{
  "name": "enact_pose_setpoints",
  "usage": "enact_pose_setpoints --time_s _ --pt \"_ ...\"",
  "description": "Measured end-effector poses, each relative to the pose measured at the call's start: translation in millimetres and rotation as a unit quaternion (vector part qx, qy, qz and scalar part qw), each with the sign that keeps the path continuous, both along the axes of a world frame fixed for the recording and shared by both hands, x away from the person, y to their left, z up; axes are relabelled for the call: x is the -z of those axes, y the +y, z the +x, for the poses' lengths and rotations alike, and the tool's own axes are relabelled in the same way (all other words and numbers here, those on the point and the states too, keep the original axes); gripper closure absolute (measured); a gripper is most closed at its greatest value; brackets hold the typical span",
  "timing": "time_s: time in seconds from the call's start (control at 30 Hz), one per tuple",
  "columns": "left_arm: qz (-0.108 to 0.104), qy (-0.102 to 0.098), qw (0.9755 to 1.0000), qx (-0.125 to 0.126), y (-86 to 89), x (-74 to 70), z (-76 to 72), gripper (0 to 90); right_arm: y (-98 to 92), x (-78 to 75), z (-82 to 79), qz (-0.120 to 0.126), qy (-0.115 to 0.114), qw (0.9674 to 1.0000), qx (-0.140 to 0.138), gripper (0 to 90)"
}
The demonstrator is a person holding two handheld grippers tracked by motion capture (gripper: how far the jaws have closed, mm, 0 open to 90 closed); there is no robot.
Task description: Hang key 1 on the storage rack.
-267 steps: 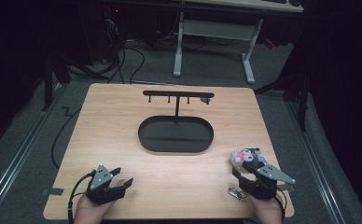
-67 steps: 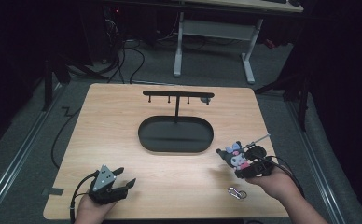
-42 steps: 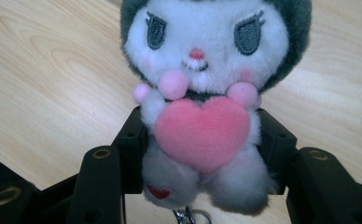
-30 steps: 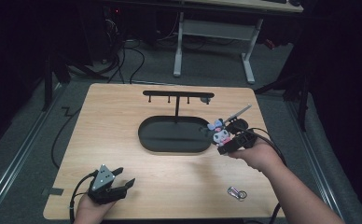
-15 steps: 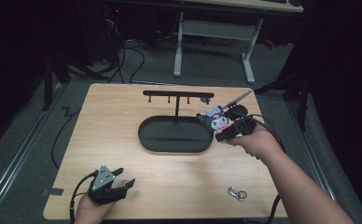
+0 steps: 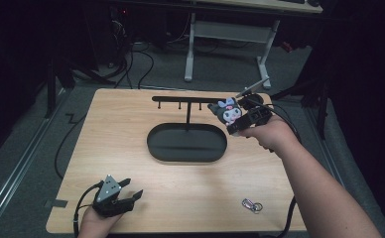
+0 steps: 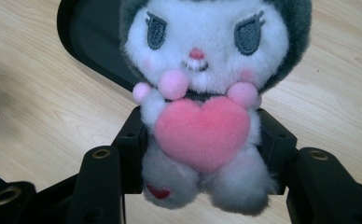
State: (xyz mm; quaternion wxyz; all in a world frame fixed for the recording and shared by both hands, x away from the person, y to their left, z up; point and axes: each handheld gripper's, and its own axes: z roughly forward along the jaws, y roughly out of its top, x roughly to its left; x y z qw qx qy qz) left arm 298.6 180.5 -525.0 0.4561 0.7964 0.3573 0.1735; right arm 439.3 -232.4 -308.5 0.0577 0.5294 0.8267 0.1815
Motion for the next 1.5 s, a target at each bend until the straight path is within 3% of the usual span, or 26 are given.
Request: enact_pose_setpoints --time_s 0.47,0.63,1.2,1.5 --pt "0.003 0.000 1.0000 0.000 0.6 -0.1 0.4 37.2 6.1 -1.2 19.0 -0.009 -0.014 0.9998 0.011 48.1" --pt "0.004 -0.001 1.0000 0.003 0.3 -0.1 0.3 37.3 -5.8 16.1 20.5 -0.005 -0.006 0.9994 0.034 47.8" --pt "0.014 0.002 0.9999 0.008 -3.1 2.6 0.5 37.3 -24.4 67.8 18.6 0.013 0.012 0.9987 0.048 47.7" --pt "0.022 0.005 0.9997 0.010 -4.2 3.5 0.5 37.3 -16.2 91.0 23.1 0.016 0.005 0.9988 0.045 46.1"
